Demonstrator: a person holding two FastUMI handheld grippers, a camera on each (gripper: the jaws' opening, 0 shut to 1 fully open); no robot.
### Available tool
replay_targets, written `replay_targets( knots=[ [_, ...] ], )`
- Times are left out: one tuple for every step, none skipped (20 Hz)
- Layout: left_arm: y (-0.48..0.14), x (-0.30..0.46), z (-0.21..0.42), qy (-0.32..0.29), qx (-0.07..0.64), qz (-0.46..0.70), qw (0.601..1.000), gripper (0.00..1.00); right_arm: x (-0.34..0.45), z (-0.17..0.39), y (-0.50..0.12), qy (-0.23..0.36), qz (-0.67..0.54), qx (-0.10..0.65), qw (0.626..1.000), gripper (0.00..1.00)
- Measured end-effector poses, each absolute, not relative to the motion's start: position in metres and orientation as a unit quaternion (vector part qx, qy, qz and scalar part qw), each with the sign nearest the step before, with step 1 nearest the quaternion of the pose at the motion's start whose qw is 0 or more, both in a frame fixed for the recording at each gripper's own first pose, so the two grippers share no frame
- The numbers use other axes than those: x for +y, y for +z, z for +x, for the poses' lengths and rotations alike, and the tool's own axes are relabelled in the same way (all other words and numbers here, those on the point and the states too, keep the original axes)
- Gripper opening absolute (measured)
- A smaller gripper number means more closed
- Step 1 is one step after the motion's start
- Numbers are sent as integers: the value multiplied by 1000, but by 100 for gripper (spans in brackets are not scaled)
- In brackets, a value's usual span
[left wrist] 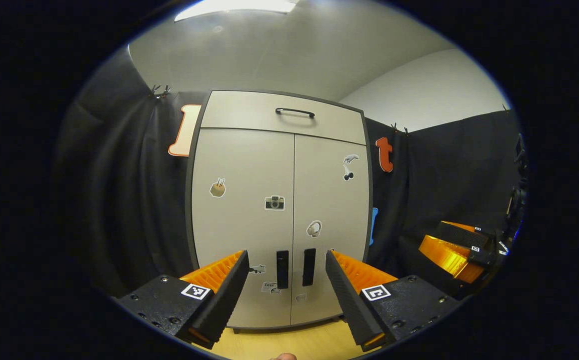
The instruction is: Grab one shoe with the right hand and put it into the shoe cabinet, grab the other shoe with the left hand and put it into the shoe cabinet; then close the right door with the right hand and the left door with the left hand.
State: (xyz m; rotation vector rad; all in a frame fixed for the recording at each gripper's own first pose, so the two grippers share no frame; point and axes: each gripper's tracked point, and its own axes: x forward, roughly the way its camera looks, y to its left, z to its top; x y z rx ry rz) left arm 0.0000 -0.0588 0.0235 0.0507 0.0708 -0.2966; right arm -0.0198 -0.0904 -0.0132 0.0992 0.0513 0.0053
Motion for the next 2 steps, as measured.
replay_targets(
  knots=[
    [22, -69, 0, -146, 36, 27, 988, 89, -99, -20, -15, 6, 51, 25, 998, 97],
    [21, -81, 0, -143, 34, 27, 989, 94, -108, -21, -15, 11, 53, 23, 998, 97]
  ],
)
